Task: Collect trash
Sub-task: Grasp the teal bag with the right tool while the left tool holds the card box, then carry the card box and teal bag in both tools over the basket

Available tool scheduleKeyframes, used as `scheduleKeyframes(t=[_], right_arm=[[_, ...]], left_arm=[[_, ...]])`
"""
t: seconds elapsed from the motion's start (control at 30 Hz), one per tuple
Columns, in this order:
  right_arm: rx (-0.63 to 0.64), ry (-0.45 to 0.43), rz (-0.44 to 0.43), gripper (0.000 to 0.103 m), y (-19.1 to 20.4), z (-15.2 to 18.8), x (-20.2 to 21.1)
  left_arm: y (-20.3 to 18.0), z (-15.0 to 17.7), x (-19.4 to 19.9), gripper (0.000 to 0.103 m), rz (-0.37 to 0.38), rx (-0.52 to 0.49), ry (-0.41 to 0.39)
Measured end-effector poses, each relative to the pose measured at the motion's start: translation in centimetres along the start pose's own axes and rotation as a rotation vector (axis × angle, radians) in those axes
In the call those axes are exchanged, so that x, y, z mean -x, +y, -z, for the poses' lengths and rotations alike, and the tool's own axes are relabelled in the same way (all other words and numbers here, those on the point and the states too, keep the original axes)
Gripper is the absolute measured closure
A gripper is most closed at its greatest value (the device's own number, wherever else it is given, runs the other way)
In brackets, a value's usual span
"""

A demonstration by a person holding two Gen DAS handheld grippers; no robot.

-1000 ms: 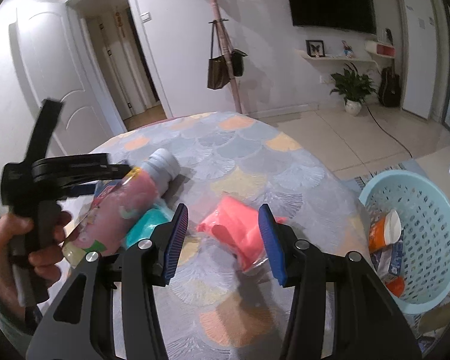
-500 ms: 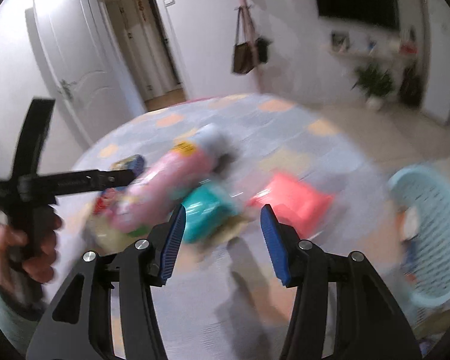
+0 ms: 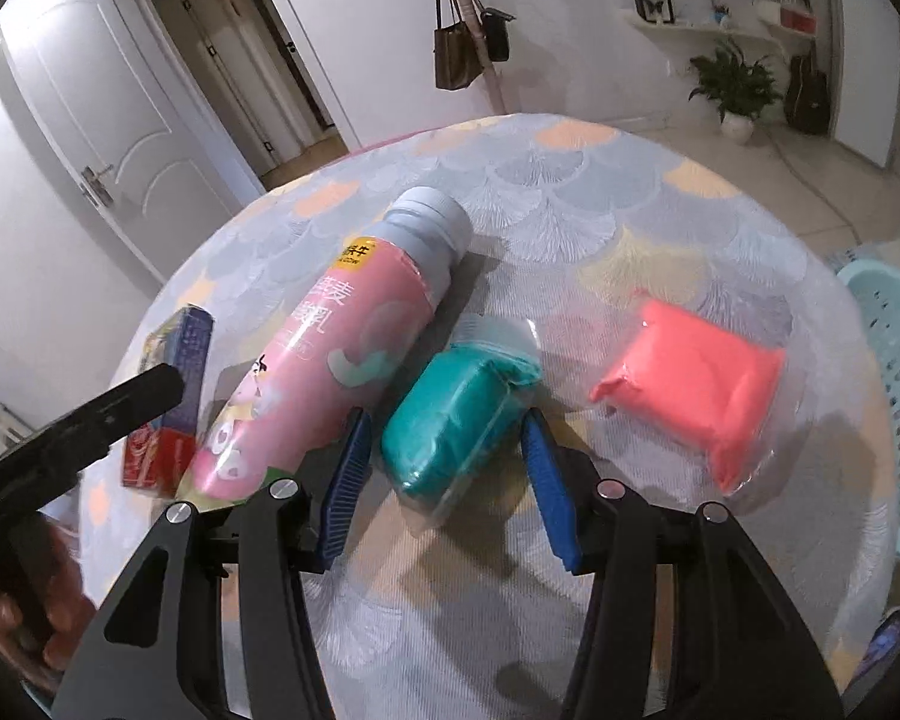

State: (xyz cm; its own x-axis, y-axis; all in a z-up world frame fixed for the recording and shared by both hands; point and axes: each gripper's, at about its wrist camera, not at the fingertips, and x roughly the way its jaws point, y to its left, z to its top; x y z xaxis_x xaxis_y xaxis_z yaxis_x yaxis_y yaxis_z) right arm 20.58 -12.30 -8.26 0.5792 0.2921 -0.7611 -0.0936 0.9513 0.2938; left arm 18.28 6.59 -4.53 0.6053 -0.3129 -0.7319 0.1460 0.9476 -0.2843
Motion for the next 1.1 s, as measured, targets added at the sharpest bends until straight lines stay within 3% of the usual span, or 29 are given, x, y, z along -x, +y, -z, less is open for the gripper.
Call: scheduleKeyframes(t=[0.03,0.07,0.1,0.37,0.47,0.63,0.87,1.1], right_arm=[[0.008,-0.004,0.01,0.056,0.1,0.1,0.0],[0.017,-0.01,0.025,0.067,0.3,0.2,0.0],[0.024,-0.012,0.024,0.068,0.4,0.2,0.1],[0.033,-0.134,0.03,0.069,-0.5,0.4,4.0],[0.039,-0.199,0.053,0.069,-1.1,0.3,6.6],[0.041,-0.297,0.117,0.069,-3.0,0.3,11.0],[-0.031,-0.398,0.231,0.07,-9.0,0.8,16.1],[-0.18,-0.405,0.307,0.069,-18.0,0.3,18.7]], left_arm=[[-0.1,0.1,0.1,0.04,0.005,-0.002,-0.002],[0.0,0.1,0.2,0.04,0.01,-0.004,-0.003],[-0.1,0.1,0.3,0.04,0.015,-0.006,-0.005],[-2.1,0.0,2.6,0.04,0.05,-0.076,-0.066],[-4.7,-0.4,3.8,0.04,0.026,-0.15,-0.103],[-9.4,-1.0,5.1,0.04,0.073,-0.246,-0.143],[-17.5,-1.5,4.6,0.04,0.142,-0.378,-0.168],[-25.2,-1.3,1.2,0.04,0.243,-0.465,-0.139]])
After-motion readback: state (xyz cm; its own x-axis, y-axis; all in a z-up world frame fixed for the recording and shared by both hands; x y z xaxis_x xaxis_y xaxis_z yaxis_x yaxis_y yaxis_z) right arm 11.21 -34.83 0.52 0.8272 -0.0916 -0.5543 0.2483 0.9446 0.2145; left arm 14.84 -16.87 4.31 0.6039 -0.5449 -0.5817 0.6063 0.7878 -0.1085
